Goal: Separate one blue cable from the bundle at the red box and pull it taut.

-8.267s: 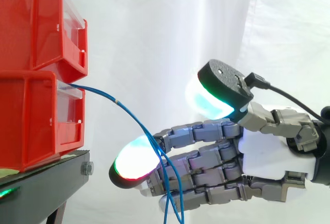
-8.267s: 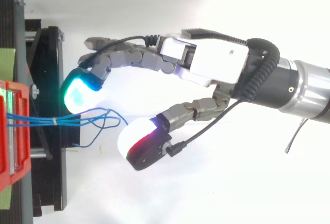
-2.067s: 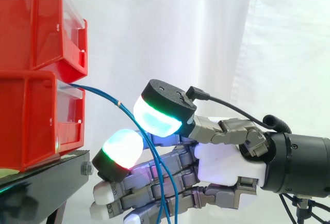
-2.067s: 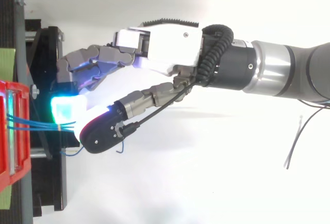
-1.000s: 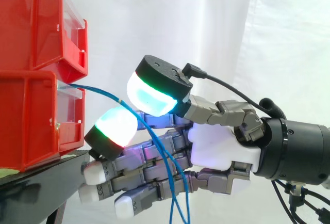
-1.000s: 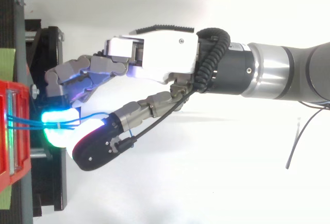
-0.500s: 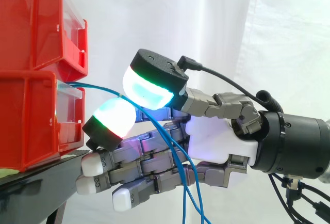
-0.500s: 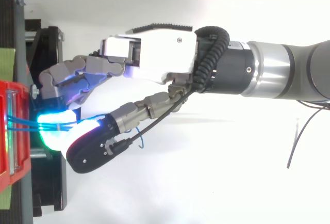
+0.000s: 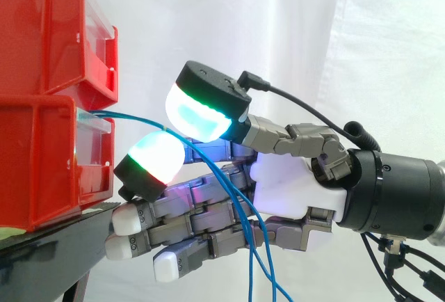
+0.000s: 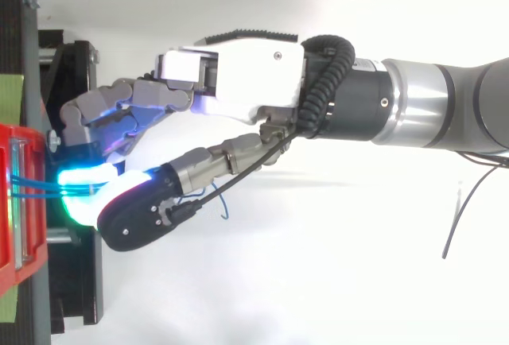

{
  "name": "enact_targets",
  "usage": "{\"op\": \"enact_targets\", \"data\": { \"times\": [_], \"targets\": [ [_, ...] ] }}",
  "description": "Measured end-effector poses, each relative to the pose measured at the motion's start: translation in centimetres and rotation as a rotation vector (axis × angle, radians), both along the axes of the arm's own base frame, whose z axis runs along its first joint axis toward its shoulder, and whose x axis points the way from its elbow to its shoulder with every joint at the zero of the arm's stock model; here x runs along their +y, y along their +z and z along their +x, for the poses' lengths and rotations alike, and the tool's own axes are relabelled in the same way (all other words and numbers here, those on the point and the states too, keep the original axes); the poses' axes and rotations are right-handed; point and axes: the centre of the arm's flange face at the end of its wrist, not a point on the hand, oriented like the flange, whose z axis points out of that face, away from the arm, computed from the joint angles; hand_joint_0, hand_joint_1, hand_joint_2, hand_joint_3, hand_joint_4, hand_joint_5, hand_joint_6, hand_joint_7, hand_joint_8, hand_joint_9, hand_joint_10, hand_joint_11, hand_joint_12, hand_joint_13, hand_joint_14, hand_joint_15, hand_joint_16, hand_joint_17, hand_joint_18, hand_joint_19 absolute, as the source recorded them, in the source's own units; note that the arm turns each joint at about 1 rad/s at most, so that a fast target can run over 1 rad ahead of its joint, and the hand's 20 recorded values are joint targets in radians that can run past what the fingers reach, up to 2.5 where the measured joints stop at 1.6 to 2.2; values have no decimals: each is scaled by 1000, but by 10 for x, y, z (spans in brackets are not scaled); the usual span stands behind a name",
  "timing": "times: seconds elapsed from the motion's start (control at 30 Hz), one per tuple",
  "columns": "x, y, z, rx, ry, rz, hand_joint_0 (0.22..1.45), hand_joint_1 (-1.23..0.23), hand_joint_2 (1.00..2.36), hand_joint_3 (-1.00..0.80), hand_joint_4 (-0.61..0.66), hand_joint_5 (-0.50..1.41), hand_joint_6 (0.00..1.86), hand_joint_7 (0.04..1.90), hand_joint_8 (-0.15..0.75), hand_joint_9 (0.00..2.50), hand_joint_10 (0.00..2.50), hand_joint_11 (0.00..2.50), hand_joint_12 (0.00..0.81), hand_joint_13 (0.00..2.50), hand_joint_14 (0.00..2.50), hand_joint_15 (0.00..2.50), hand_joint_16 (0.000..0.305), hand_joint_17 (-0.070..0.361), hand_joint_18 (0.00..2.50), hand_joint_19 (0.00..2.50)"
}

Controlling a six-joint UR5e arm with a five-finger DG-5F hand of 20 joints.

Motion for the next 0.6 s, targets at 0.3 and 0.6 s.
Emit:
{"op": "enact_targets", "data": {
  "times": [0.3, 0.6],
  "targets": [
    [-1, 0, 0, 2, -3, -7, 661, -658, 1016, -238, 254, -154, 599, 1165, 388, 704, 13, 542, 389, 574, 10, 318, 51, 114, 652, 543],
    [-2, 0, 0, 2, -6, -21, 686, -697, 1006, -421, 264, -186, 743, 948, 386, 730, 11, 591, 385, 625, 10, 326, 50, 113, 728, 538]
  ]
}}
